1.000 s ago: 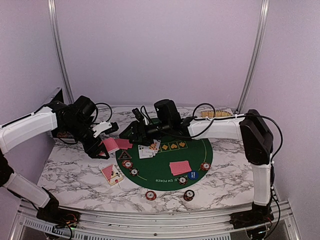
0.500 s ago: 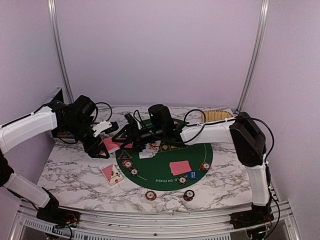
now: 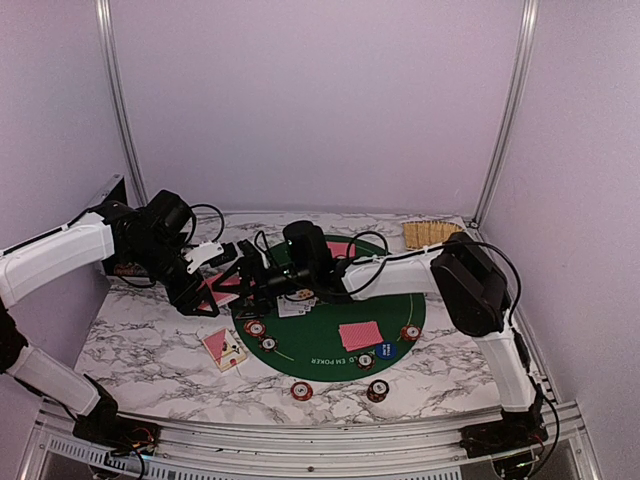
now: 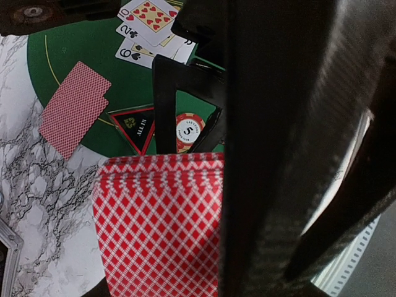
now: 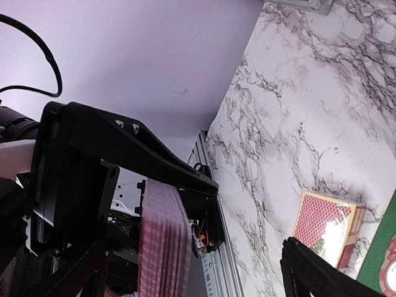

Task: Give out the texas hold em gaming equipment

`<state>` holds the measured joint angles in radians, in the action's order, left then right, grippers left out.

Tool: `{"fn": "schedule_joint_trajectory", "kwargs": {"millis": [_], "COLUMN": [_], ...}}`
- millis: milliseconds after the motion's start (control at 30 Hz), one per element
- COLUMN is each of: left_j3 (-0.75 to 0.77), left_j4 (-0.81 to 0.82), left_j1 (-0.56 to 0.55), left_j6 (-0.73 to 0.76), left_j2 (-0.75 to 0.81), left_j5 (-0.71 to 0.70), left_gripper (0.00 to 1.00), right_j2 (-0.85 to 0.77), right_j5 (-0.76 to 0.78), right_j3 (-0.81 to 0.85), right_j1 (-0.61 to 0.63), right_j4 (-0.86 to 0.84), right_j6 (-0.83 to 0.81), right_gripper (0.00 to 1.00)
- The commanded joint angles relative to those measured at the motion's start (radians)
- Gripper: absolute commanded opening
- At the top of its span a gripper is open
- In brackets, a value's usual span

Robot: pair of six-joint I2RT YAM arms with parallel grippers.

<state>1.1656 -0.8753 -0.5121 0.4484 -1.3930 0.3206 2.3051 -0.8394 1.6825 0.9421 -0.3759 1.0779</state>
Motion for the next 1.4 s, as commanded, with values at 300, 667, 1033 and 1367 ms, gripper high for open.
{"fn": "schedule_joint_trajectory", "kwargs": {"millis": [300, 667, 1033, 1367], "left_j3": [0.032, 0.027, 0.026, 0.023], "left_j4": [0.006, 0.006, 0.006, 0.006], "left_j1": [0.004, 0.004, 0.004, 0.004], "left_j6": [-0.007, -0.004, -0.003, -0.003], "left_j2": [0.011, 0.026, 0.023, 0.020], "left_j5": [0.015, 0.014, 0.016, 0.006], "left_gripper": [0.00, 0.00, 0.00, 0.00], "right_j2": [0.095, 0.077, -0.018, -0.104], "right_j5": [-0.033, -0.004, -0.002, 0.004], "right_j3": [0.112, 0.053, -0.078, -0.163], "right_j1": [0.028, -0.026, -0.058, -0.075], "right_j4": [-0.119, -0.110, -0.146, -0.242], "right_j6": [0.112, 0.125, 0.112, 0.155], "right_gripper": [0.93, 0.82, 0.61, 0.33]}}
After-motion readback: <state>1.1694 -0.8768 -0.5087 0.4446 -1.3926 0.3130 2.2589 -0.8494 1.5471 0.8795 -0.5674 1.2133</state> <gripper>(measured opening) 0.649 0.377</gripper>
